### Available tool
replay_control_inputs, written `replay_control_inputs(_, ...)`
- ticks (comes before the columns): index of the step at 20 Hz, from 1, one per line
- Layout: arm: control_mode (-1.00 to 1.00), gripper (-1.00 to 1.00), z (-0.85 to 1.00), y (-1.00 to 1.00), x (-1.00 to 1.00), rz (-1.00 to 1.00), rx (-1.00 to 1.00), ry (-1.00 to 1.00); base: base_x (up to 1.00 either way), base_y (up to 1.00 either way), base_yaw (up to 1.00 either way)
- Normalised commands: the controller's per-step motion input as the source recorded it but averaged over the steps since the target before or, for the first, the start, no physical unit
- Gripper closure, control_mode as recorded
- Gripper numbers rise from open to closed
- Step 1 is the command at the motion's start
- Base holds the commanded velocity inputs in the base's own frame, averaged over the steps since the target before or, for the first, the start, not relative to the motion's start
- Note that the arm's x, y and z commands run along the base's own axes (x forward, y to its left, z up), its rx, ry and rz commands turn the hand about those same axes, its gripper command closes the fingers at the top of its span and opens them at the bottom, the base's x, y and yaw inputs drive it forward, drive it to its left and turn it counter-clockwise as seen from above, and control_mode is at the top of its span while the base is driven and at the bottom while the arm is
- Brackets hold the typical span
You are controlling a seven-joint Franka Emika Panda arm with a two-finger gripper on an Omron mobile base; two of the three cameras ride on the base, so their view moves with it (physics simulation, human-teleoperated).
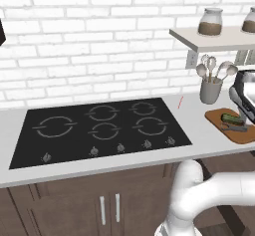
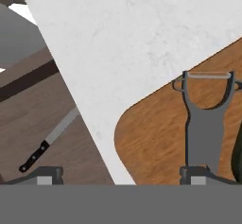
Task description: Place the appropriate cutting tool for cutting the cucumber skin on the cutting board.
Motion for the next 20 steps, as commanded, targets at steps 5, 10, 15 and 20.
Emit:
replay_control_inputs(5, -1.0, -1.0, 0.19, 0.99, -0.53, 0.04, -0.12, 0.0, 0.0, 0.0, 0.0)
replay_control_inputs(10, -1.0, -1.0, 0.23, 0.97, -0.52, 0.05, -0.12, 0.0, 0.0, 0.0, 0.0)
replay_control_inputs(15, -1.0, -1.0, 0.33, 0.97, -0.54, 0.06, -0.15, -0.02, 0.0, 0.0, 0.0)
replay_control_inputs(20, -1.0, -1.0, 0.35, 0.92, -0.58, 0.06, -0.16, -0.03, 0.0, 0.0, 0.0)
